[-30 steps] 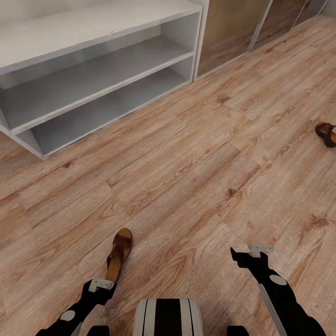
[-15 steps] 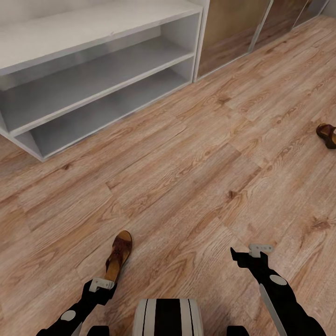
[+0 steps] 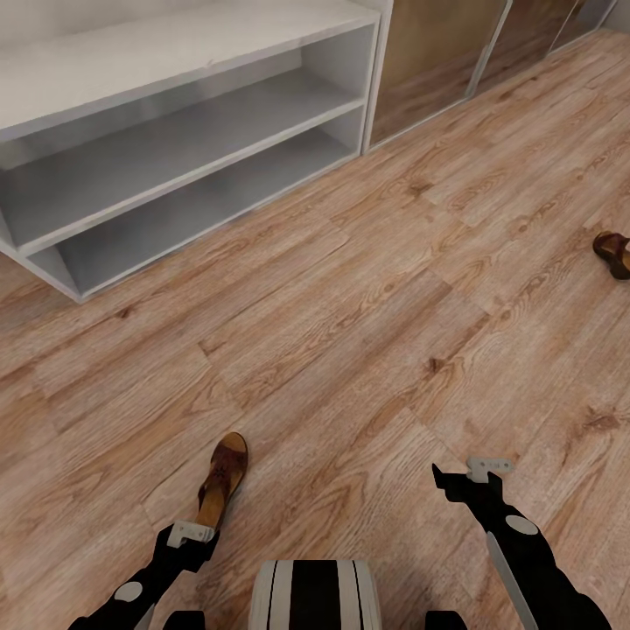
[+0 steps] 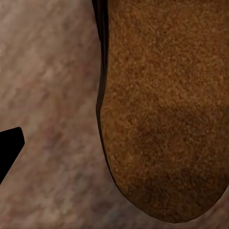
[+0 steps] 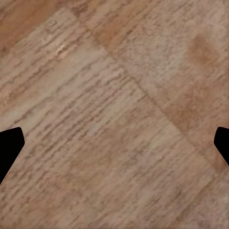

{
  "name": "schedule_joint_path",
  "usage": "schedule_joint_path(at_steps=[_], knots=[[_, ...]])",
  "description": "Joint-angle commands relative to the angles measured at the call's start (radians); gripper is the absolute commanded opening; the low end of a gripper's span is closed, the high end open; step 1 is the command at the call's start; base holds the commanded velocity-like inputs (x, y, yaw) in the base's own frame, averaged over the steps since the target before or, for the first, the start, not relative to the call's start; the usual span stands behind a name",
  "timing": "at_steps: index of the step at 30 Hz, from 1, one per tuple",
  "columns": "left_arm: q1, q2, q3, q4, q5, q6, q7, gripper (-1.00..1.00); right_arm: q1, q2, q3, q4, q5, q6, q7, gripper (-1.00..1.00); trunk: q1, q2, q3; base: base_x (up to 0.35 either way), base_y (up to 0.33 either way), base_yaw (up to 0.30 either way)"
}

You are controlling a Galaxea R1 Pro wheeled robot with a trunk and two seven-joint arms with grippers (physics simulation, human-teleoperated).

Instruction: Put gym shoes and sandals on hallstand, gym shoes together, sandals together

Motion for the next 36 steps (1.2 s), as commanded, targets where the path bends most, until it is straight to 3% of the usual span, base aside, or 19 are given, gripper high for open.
schedule_joint_path(at_steps=[1,26,36], knots=[[-0.001,0.0,-0.001,0.001,-0.01,-0.004,0.003,-1.0,0.0,0.0,0.0,-0.001,-0.007,0.005,0.0,1.0,0.0,0.0,-0.001,0.0,0.0,0.0],[-0.002,0.001,-0.001,-0.001,-0.008,-0.006,0.007,-1.0,0.0,0.0,0.0,-0.001,-0.007,0.005,0.0,1.0,0.0,0.0,-0.001,0.0,0.0,0.0],[-0.001,0.003,0.001,-0.002,-0.008,-0.007,0.007,-1.0,0.0,-0.001,-0.001,0.004,-0.004,0.003,0.001,1.0,-0.005,0.002,0.038,0.0,0.0,0.0]])
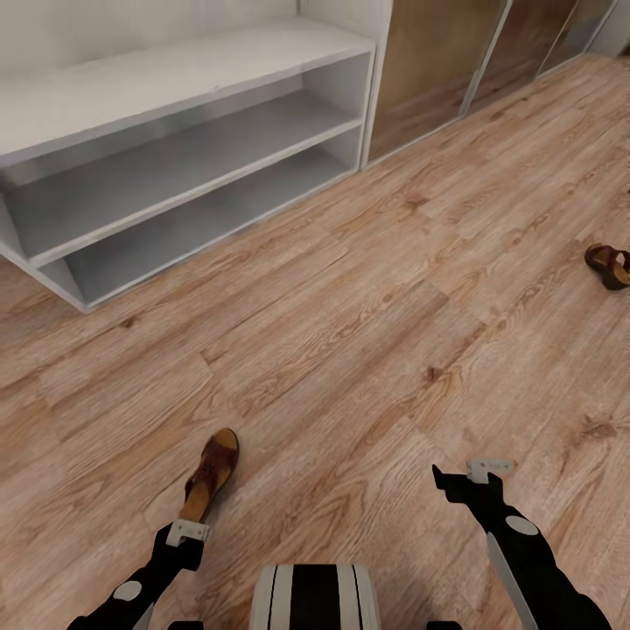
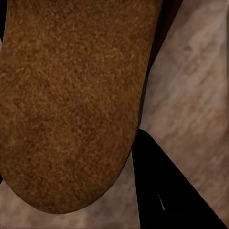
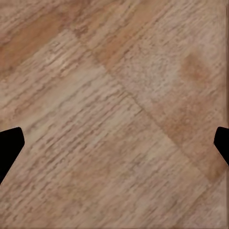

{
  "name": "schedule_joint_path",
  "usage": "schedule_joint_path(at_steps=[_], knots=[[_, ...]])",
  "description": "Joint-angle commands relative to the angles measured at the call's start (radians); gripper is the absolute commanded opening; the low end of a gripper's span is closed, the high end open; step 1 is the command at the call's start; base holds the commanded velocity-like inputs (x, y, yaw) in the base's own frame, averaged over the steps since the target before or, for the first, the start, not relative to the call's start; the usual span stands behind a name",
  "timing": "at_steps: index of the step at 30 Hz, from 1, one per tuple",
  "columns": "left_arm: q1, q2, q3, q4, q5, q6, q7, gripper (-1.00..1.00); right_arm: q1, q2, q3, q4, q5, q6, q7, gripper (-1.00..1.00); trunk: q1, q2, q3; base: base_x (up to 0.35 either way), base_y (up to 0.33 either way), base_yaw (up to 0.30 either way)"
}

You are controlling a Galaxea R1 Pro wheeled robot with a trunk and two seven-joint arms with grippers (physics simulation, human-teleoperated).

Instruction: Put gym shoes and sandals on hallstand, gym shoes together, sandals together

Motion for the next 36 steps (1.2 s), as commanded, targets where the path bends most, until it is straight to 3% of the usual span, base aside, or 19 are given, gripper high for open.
schedule_joint_path(at_steps=[1,8,16,28,30,36], knots=[[0.0,0.0,0.0,0.0,-0.013,-0.004,0.001,-1.0,0.0,0.0,0.0,-0.001,-0.006,0.005,0.0,1.0,-0.001,0.0,0.003,0.0,0.0,0.0],[-0.001,0.0,0.0,0.001,-0.013,-0.004,0.001,-1.0,0.001,0.0,0.0,0.001,0.001,0.004,0.001,1.0,-0.004,0.002,0.031,0.0,0.0,0.0],[0.0,0.0,0.004,0.002,-0.012,-0.003,0.003,-1.0,0.001,0.002,0.002,0.003,0.037,0.002,0.0,1.0,-0.007,0.004,0.061,0.0,0.0,0.0],[0.002,0.0,0.011,0.009,-0.002,-0.005,0.008,-1.0,0.004,0.012,0.003,0.005,0.048,0.001,-0.002,1.0,-0.013,0.006,0.108,0.0,0.0,0.0],[0.003,0.001,0.025,0.011,0.023,-0.007,0.01,-1.0,0.006,0.007,-0.004,0.009,0.073,-0.003,-0.005,1.0,-0.014,0.007,0.118,0.0,0.0,0.0],[0.005,0.0,0.039,0.012,0.043,-0.008,0.01,-1.0,0.039,0.005,-0.008,0.079,0.082,-0.077,-0.006,1.0,-0.016,0.008,0.149,0.0,0.0,-0.028]])
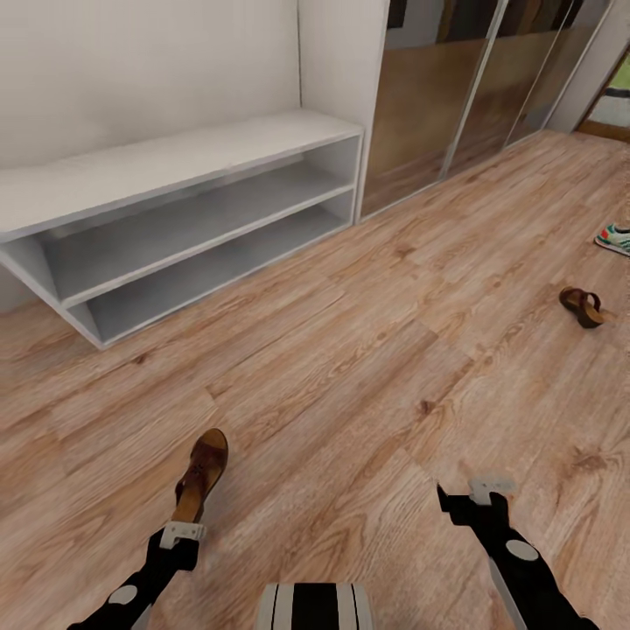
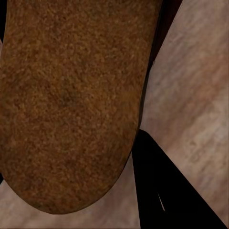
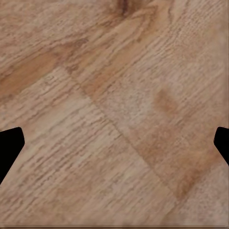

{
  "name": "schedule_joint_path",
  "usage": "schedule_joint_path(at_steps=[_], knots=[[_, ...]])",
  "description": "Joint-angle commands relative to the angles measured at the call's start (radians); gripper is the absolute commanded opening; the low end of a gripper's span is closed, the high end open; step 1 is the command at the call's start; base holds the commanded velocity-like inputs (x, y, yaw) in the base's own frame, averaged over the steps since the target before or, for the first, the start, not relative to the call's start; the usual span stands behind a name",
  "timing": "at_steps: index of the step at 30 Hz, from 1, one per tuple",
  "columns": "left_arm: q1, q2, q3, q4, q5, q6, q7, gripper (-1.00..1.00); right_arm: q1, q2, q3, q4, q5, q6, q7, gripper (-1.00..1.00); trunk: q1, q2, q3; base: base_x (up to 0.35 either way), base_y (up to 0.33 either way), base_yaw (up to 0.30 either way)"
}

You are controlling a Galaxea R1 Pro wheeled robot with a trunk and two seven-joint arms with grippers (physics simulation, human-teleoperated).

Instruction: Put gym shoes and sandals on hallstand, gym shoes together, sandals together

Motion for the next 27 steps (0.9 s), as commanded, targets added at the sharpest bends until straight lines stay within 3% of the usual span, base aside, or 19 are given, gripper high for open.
schedule_joint_path(at_steps=[1,5,6,13,20,27], knots=[[0.0,0.0,0.004,0.001,-0.006,-0.003,-0.004,-1.0,0.006,0.0,0.0,0.013,0.002,-0.016,-0.001,1.0,-0.001,0.0,0.005,0.0,0.0,-0.054],[0.009,0.0,0.005,0.003,0.01,-0.015,-0.004,-1.0,0.031,0.001,0.0,0.108,0.003,-0.153,-0.001,1.0,-0.002,0.001,0.026,0.0,0.0,-0.062],[0.014,0.0,0.006,0.004,0.021,-0.03,-0.004,-1.0,0.036,0.001,0.0,0.156,0.003,-0.216,-0.001,1.0,-0.003,0.001,0.032,0.0,0.0,-0.066],[0.023,0.0,0.006,0.006,0.076,-0.075,-0.004,-1.0,0.044,0.001,-0.001,0.363,0.002,-0.445,0.0,1.0,-0.006,0.003,0.07,0.0,0.0,-0.068],[0.035,0.0,0.015,0.006,0.093,-0.085,0.001,-1.0,0.045,0.002,-0.002,0.516,0.0,-0.547,-0.001,1.0,-0.009,0.004,0.108,0.0,0.0,-0.069],[0.038,-0.001,0.029,0.007,0.094,-0.087,0.027,-1.0,0.045,0.005,-0.002,0.573,-0.001,-0.608,-0.001,1.0,-0.012,0.006,0.146,0.0,0.0,-0.069]])
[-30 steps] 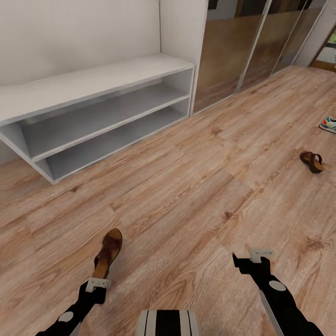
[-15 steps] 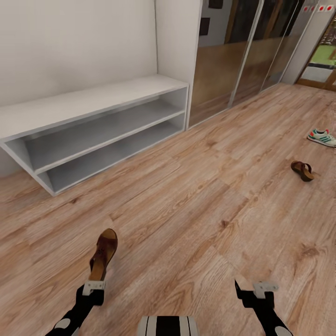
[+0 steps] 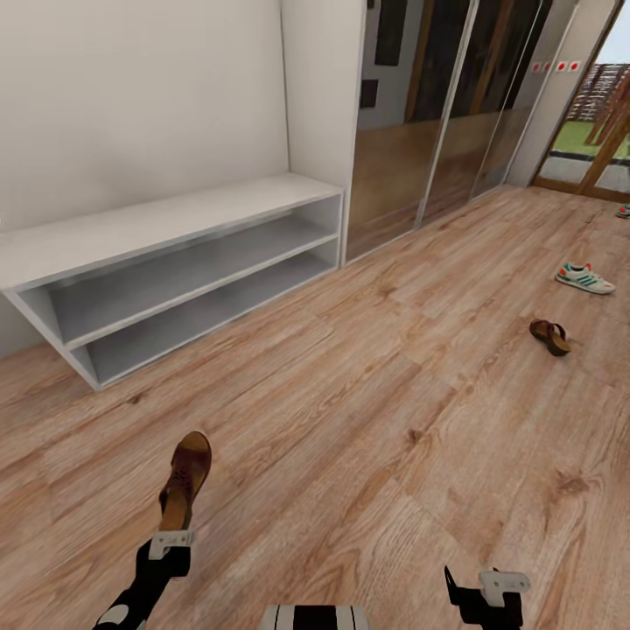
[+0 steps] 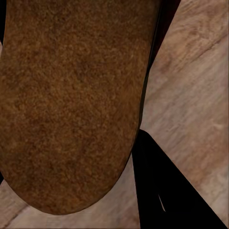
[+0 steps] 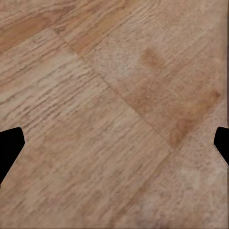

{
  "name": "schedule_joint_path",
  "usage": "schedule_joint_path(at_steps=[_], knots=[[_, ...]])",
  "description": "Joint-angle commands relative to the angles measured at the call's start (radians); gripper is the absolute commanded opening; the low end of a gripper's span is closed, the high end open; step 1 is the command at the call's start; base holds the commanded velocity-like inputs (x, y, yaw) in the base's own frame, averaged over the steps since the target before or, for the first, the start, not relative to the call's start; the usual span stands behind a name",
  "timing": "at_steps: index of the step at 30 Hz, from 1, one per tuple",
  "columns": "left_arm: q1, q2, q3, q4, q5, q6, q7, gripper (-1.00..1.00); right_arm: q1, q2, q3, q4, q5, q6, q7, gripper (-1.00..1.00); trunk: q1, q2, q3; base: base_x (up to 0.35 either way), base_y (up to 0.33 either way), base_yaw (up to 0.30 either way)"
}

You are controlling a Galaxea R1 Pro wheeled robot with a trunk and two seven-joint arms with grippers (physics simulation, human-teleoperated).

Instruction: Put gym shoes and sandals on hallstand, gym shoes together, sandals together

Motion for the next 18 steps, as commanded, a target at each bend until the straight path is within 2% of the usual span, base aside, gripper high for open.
schedule_joint_path(at_steps=[1,18], knots=[[0.0,-0.002,0.006,0.001,0.002,-0.001,-0.006,-1.0,0.0,0.001,-0.001,0.005,0.001,-0.009,-0.001,1.0,-0.001,0.0,0.005,0.0,0.0,-0.067],[0.001,-0.005,0.009,0.001,0.002,-0.002,0.0,-1.0,-0.001,0.002,-0.001,0.015,0.001,-0.02,-0.002,1.0,-0.008,0.004,0.097,0.0,0.0,-0.012]])
